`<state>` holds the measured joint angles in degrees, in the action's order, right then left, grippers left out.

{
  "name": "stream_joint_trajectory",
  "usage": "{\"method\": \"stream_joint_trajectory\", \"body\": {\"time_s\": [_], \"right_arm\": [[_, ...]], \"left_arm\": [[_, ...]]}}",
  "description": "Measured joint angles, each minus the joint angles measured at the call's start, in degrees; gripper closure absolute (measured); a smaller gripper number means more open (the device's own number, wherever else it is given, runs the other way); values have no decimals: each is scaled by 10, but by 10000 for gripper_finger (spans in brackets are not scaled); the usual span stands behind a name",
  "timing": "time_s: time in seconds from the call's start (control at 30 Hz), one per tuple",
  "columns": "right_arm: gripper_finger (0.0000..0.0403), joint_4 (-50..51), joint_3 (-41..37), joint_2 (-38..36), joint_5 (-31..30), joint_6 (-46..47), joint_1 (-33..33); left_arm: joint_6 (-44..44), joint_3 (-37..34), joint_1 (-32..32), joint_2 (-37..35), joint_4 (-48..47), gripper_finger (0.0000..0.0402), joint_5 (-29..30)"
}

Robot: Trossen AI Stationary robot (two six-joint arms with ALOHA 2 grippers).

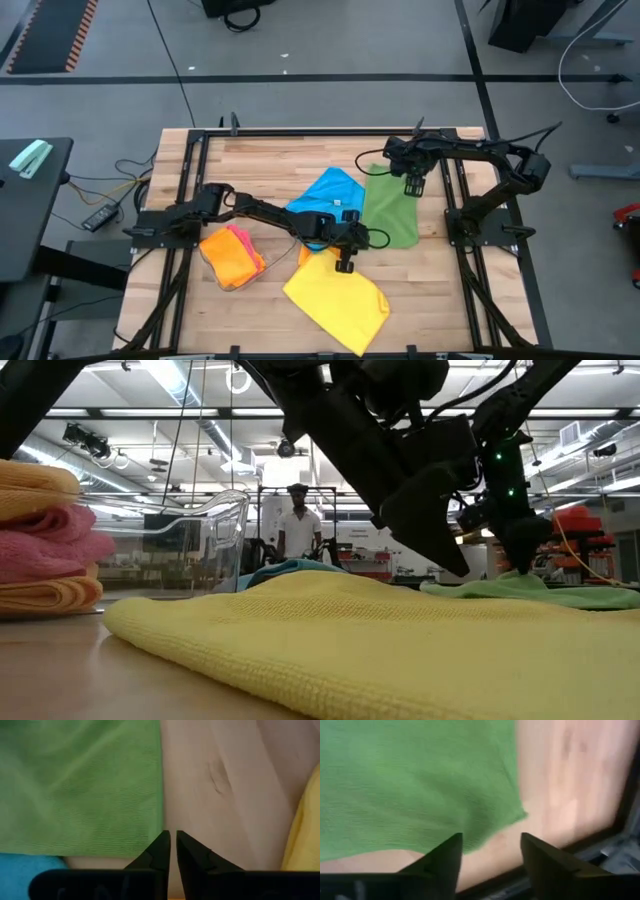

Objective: Fold microfiber towels
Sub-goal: Fold the green microfiber cloth

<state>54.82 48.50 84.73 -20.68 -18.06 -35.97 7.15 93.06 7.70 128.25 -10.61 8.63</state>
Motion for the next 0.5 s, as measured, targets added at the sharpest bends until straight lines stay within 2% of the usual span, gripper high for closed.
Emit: {"method": "stream_joint_trajectory", "body": {"time_s": [0.07,0.13,0.27,0.4,0.5], "right_arm": [[164,25,8,0,-21,25,0],[150,58,19,0,-17,60,5],[142,88,27,-6,69,104,47],[147,38,-9,-32,164,121,132],[151,7,-38,-54,182,164,220]], "left_arm": [[0,0,0,0,0,355,1],[5,0,-1,0,1,352,1],[42,0,-1,0,8,349,1],[45,0,0,0,6,349,1],[46,0,-1,0,5,349,1]]}}
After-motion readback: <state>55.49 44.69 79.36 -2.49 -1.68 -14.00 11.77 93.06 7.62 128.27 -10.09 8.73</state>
